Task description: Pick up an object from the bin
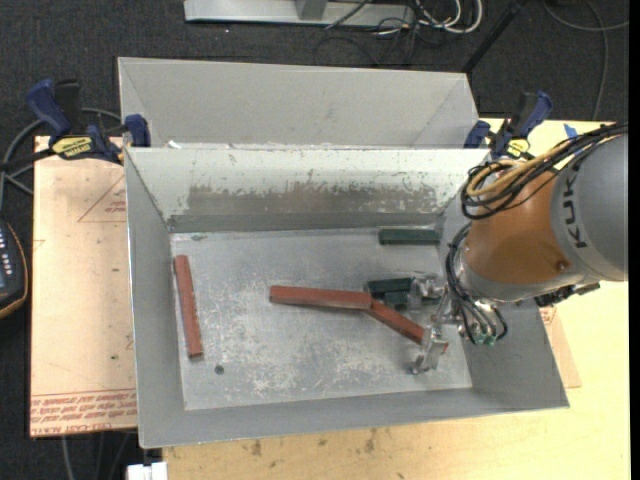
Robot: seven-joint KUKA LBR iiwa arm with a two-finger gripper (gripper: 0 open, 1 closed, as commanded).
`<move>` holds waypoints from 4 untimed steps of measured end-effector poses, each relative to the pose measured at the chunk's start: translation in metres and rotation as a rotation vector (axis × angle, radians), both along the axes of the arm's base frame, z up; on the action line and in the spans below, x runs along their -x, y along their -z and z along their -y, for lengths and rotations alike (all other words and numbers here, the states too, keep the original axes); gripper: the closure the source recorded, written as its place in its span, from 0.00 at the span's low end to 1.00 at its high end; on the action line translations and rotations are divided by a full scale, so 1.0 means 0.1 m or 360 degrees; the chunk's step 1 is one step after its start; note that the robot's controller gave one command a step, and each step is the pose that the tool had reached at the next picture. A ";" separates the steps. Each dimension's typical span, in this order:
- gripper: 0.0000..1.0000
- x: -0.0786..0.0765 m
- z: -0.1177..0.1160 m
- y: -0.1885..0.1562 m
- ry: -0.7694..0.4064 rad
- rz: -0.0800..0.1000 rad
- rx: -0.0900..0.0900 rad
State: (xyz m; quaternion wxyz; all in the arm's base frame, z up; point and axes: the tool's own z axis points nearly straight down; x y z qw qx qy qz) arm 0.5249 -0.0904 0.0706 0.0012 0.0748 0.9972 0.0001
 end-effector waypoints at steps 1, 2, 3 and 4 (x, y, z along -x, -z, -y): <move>1.00 -0.01 0.00 -0.01 -0.0001 0.0001 0.0000; 1.00 -0.01 0.00 -0.04 -0.0001 -0.0001 0.0000; 1.00 -0.03 0.00 -0.79 -0.0002 0.0011 0.0001; 1.00 -0.04 0.00 -1.15 -0.0001 0.0007 0.0000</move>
Offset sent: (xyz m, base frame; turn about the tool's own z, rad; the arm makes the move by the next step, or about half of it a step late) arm 0.0000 0.0000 0.0000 0.0000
